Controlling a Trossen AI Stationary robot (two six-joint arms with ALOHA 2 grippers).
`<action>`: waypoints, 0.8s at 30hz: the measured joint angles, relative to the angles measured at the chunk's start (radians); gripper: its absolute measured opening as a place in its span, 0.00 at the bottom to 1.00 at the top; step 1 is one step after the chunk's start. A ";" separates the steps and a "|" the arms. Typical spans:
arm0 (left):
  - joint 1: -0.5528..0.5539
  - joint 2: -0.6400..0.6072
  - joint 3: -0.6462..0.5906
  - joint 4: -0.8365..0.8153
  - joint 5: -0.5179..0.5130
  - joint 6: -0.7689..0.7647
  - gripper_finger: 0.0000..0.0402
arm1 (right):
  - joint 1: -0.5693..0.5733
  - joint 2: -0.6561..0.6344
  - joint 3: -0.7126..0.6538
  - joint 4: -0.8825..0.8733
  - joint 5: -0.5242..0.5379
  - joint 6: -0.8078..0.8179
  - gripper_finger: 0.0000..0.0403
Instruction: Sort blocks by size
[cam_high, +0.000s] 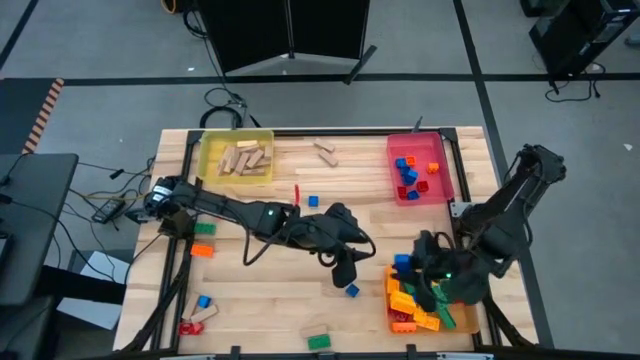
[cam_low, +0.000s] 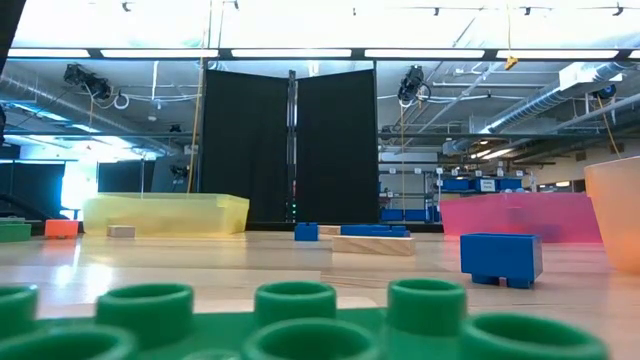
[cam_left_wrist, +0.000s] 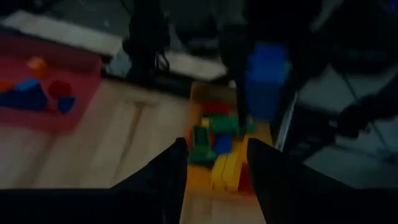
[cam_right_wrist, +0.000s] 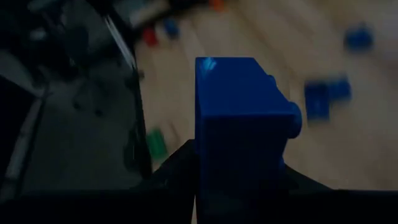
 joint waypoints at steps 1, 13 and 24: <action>-0.001 0.000 0.000 -0.022 0.001 -0.002 0.43 | 0.018 -0.001 0.000 -0.048 -0.024 0.062 0.28; -0.035 0.000 -0.001 -0.259 0.039 -0.149 0.43 | 0.277 0.091 -0.012 -0.493 -0.478 0.799 0.28; -0.188 -0.002 -0.088 -0.331 -0.054 -0.226 0.43 | 0.443 0.179 -0.129 -0.263 -0.611 1.036 0.29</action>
